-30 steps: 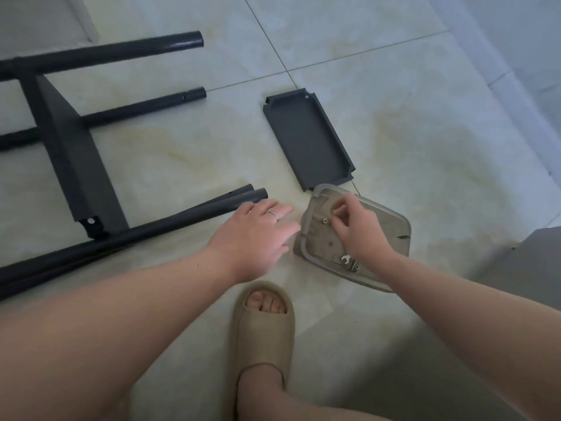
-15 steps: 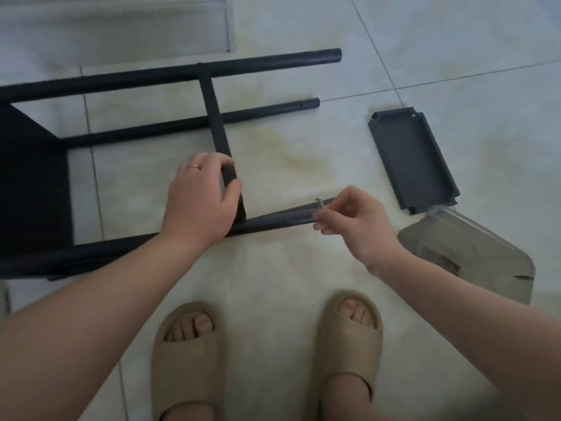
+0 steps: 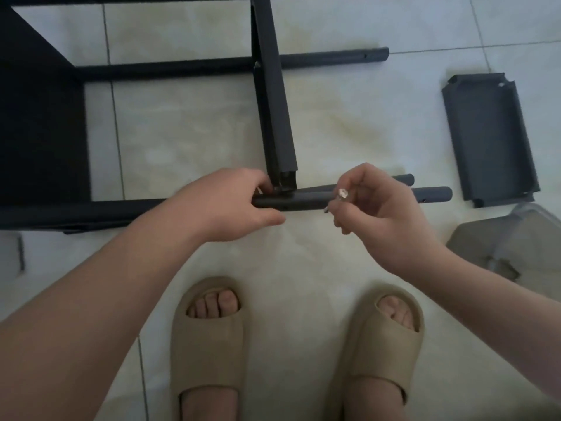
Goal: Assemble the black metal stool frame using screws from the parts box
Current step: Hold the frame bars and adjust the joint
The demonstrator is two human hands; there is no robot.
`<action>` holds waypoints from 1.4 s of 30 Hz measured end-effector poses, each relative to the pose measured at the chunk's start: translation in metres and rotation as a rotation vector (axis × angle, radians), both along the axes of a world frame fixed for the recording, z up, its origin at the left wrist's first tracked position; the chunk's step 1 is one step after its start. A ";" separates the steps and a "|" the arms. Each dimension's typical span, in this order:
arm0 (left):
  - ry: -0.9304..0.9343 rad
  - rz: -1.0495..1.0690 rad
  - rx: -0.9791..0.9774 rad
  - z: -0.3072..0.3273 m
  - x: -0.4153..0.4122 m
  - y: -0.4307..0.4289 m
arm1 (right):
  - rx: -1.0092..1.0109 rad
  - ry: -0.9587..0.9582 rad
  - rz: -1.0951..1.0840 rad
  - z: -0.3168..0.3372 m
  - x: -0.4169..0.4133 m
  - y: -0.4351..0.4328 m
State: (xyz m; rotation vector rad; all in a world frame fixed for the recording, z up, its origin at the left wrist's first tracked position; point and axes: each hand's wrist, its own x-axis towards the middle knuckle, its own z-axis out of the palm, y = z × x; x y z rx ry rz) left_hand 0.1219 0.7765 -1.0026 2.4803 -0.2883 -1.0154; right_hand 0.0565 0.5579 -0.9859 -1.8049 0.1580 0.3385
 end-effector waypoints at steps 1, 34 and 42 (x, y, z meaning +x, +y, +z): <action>-0.014 -0.026 0.024 0.000 -0.001 0.000 | -0.007 -0.007 0.018 0.000 -0.001 0.001; -0.115 0.056 -0.194 0.028 -0.020 0.010 | -0.329 -0.350 0.204 0.003 -0.021 0.021; 0.000 0.001 -0.237 0.033 -0.015 0.011 | -0.406 -0.365 0.180 0.003 -0.014 0.035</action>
